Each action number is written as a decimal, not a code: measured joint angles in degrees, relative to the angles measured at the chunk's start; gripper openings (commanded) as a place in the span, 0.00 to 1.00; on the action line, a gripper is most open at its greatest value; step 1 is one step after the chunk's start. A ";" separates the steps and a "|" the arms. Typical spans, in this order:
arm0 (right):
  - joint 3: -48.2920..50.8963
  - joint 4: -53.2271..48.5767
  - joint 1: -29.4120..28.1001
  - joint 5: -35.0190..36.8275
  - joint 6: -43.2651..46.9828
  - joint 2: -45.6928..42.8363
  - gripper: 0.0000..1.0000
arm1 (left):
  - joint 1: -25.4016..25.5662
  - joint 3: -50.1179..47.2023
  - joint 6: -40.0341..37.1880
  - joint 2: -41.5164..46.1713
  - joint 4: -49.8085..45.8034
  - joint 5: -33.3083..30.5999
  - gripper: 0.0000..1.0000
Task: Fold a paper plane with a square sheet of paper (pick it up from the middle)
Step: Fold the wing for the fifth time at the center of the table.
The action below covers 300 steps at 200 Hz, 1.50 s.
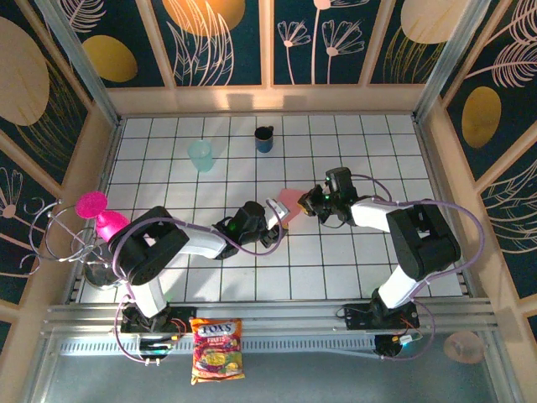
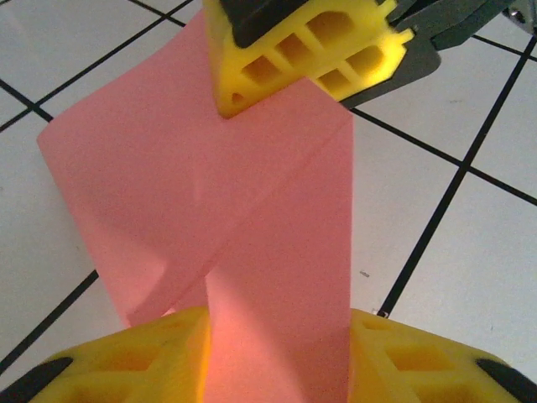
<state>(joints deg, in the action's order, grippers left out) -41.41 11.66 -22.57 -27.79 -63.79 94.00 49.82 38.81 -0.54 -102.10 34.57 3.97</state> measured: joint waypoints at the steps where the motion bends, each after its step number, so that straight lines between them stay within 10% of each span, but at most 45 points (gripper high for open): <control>1: 0.00 0.00 0.00 0.00 0.00 0.00 0.00 | 0.00 -0.02 0.07 -0.02 0.02 -0.02 0.37; 49: 0.11 0.04 0.31 -0.42 -0.02 0.00 0.07 | 0.00 -0.83 -0.11 -0.07 1.33 0.00 0.25; 118: 0.48 -1.99 1.20 1.09 1.77 -1.53 0.61 | 0.00 -1.92 1.46 -0.42 3.45 0.63 0.18; 300: 4.09 -5.70 4.26 8.85 5.09 -11.98 0.64 | -2.01 -1.86 22.51 -4.20 6.34 9.07 0.03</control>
<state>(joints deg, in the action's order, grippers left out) -37.32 5.96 -18.31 -18.94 -58.70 82.02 47.81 36.95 21.98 -106.30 40.91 13.04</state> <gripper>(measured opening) 0.638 0.061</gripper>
